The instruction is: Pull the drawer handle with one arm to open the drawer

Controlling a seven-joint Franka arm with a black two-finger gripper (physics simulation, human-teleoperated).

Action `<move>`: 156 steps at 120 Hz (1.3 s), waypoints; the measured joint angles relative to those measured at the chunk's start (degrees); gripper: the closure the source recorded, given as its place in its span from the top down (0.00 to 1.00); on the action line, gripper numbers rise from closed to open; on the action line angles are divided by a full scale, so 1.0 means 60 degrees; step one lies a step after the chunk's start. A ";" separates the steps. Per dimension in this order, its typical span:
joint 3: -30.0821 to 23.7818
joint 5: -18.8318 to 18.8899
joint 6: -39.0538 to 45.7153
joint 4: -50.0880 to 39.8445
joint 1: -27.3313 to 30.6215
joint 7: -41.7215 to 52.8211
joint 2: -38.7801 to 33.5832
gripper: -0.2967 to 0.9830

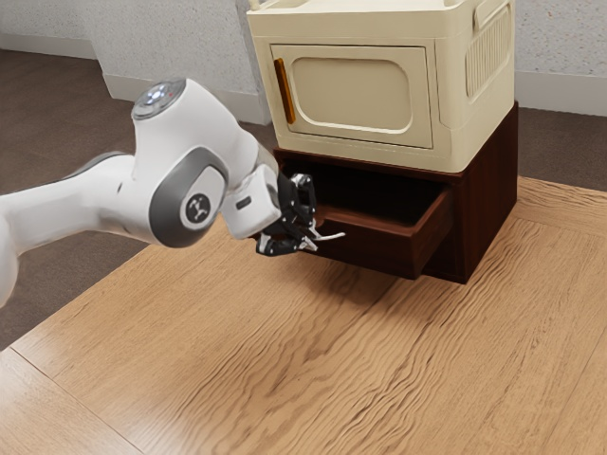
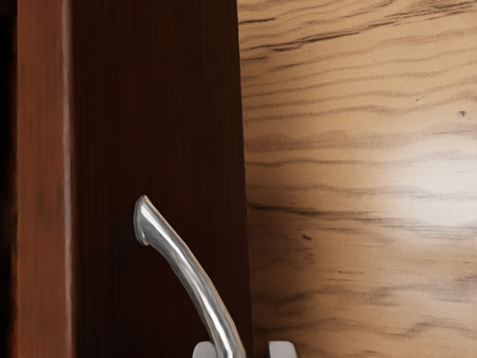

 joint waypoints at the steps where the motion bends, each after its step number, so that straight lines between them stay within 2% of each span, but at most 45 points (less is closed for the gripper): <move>1: 0.0008 0.0000 0.0006 -0.0041 -0.0009 0.0003 -0.0032 0.21; 39: 0.0083 0.0005 0.0103 -0.1346 -0.0158 0.0106 -0.1214 0.21; 67: 0.0088 -0.0005 0.0138 -0.1705 -0.0177 0.0164 -0.1514 0.22; 112: 0.0306 0.0002 0.0006 -0.1782 -0.0483 0.0207 -0.1546 0.39; 128: 0.0369 -0.0005 -0.0029 -0.1911 -0.0472 0.0214 -0.1822 0.37; 156: 0.0421 -0.0040 -0.0739 -0.1759 -0.0654 0.0213 -0.2917 0.42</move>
